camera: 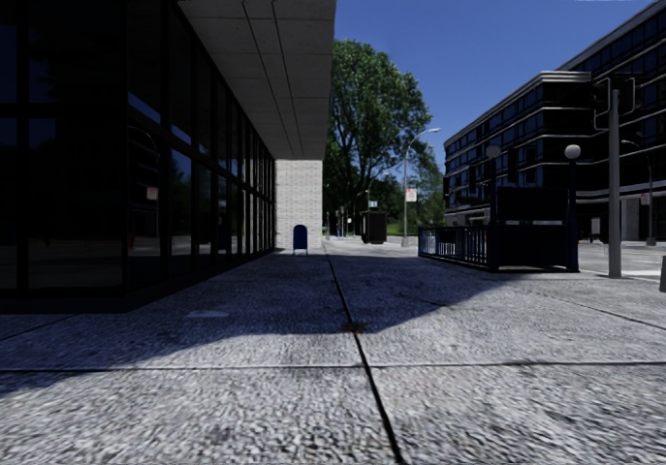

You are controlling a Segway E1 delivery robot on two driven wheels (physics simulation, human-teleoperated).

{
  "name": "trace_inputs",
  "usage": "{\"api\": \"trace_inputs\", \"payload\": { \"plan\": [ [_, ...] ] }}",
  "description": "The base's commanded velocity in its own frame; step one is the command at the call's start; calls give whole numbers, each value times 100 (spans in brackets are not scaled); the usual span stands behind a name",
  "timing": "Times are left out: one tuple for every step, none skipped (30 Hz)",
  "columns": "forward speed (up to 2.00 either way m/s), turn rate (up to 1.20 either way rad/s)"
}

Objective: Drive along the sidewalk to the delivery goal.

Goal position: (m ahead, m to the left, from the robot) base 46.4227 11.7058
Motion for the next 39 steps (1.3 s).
{"api": "trace_inputs", "payload": {
  "plan": [
    [200, -25],
    [200, -25],
    [200, -25],
    [200, -25],
    [200, -25],
    [200, -25],
    [200, -25],
    [200, -25],
    [200, -25],
    [200, -25],
    [200, -25],
    [200, -25],
    [200, -22],
    [200, -1],
    [200, 0],
    [200, 0],
    [200, 0],
    [200, 0],
    [200, 0],
    [200, 0],
    [200, 0],
    [200, 0],
    [200, 0],
    [200, 0],
    [200, 0],
    [200, 0],
    [200, 0],
    [200, 0],
    [200, 0],
    [200, 0],
    [200, 0],
    [200, 0],
    [200, 0],
    [200, 0],
    [200, 0],
    [200, 0],
    [200, 0],
    [200, 0],
    [200, 0]
  ]
}}
